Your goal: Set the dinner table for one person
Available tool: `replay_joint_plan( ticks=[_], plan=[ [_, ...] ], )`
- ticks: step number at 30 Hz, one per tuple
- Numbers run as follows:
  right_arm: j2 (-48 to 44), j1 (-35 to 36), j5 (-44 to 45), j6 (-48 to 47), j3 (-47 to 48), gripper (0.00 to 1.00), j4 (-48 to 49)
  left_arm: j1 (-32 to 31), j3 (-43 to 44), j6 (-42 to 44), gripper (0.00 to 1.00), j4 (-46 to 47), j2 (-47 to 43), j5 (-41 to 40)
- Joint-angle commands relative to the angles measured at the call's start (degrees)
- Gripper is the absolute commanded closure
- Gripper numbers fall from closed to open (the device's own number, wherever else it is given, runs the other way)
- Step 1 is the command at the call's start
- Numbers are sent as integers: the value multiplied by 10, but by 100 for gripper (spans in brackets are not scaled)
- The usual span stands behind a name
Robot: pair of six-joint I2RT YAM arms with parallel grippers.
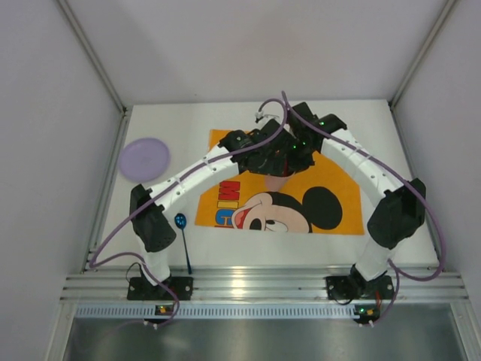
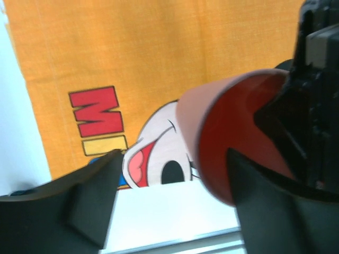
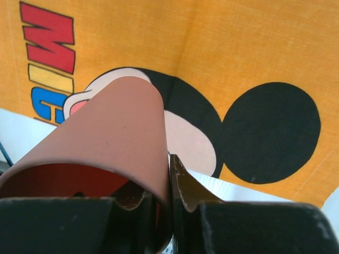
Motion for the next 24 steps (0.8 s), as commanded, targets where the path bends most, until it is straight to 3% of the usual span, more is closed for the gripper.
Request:
replay_joint_plan(
  ticks=[1, 3, 6, 14, 18, 21, 24],
  plan=[
    [5, -33, 47, -6, 34, 100, 0, 24, 29, 1, 8, -32, -33, -35],
    [15, -60, 48, -12, 46, 100, -4, 51, 15, -3, 5, -26, -54, -20],
    [32, -99, 48, -23, 62, 100, -5, 151, -46, 4, 2, 2, -104, 29],
    [102, -223, 62, -17, 134, 100, -12, 321, -228, 56, 2, 112, -232, 4],
    [162, -267, 81, -8, 194, 100, -31, 411, -271, 66, 2, 142, -254, 48],
    [192, -274, 98, -12, 241, 100, -52, 452, -286, 77, 2, 169, -252, 124],
    [209, -274, 101, -12, 257, 100, -51, 459, -290, 83, 2, 186, -236, 136]
  ],
)
